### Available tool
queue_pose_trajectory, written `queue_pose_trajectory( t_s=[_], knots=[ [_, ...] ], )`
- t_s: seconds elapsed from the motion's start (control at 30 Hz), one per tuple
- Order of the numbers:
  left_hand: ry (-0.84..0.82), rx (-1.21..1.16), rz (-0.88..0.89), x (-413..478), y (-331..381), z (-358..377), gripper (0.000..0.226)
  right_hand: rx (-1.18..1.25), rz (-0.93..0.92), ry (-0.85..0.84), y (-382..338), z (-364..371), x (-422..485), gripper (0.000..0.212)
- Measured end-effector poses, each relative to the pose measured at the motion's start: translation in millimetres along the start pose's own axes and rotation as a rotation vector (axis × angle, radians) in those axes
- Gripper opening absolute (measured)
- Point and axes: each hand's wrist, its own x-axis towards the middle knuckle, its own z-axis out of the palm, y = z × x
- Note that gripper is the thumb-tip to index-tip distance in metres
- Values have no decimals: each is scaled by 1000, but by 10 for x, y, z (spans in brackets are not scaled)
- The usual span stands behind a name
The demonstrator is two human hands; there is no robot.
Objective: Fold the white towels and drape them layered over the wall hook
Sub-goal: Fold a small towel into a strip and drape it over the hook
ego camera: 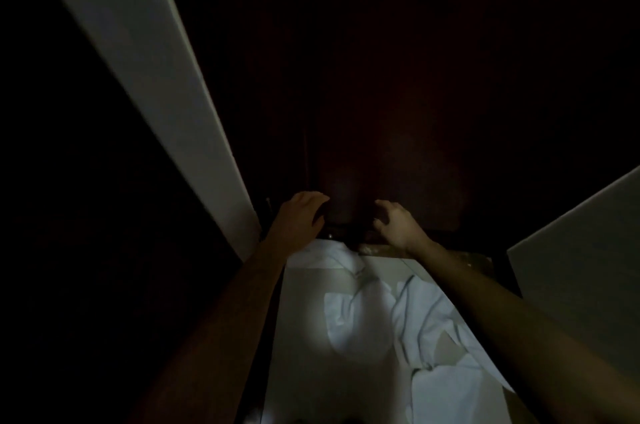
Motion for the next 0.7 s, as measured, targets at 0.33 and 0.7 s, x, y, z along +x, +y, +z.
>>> queue_pose_trajectory(
  t_s=[0.33,0.7],
  knots=[
    [30,-12,-10,742,-1369,2770,46,46,97,40,1655,2075,1686,52],
    [-43,189,-20,1355,-2349,4566,54,114,121,78,2730,3513,2798,34]
  ],
)
